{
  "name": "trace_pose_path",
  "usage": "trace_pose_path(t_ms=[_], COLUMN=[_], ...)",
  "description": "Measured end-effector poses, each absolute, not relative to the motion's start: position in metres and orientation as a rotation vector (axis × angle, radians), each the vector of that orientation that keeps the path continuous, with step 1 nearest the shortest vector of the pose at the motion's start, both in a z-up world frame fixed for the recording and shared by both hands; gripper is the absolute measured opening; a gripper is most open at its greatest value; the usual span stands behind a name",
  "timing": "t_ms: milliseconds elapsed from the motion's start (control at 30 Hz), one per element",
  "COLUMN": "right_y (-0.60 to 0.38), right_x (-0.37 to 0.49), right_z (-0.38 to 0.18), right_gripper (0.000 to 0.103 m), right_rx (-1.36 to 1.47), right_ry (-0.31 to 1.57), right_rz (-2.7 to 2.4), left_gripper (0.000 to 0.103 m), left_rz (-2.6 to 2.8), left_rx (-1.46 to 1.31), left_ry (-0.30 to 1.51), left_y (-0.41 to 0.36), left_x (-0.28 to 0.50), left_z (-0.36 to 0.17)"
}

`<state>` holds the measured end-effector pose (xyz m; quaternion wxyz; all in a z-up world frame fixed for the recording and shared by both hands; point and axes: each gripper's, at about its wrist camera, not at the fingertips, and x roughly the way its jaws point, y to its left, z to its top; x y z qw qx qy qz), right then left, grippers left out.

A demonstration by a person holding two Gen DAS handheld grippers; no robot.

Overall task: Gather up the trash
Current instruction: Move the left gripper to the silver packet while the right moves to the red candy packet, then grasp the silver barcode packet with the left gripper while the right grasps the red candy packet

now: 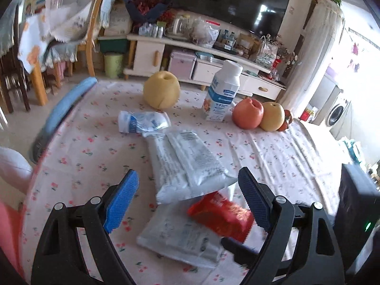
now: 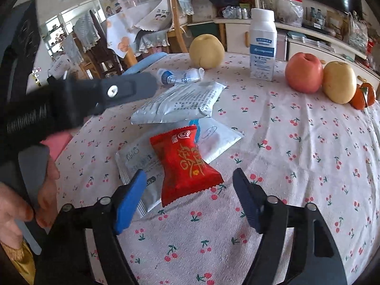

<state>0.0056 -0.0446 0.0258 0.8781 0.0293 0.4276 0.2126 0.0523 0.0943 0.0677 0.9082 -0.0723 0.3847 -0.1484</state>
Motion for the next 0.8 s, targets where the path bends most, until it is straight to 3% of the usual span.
trace_pose_path(t_ms=[267, 400, 800], right_y=[-0.045, -0.055, -0.063], right_x=[0.009, 0.012, 0.013], right_z=[0.017, 0.013, 0.018], right_gripper=[0.074, 0.079, 0.081], right_rx=[0.062, 0.119, 0.174], right_ry=[0.938, 0.965, 0.966], right_rz=[0.481, 0.467, 0.476], left_gripper=[0.087, 0.087, 0.087], left_rz=[-0.283, -0.264, -0.142], left_rx=[-0.156, -0.13, -0.081], left_ry=[0.962, 1.038, 1.1], left_y=[0.068, 0.056, 0.063], left_x=[0.099, 0.119, 0.14], left_z=[0.057, 0.043, 0.03])
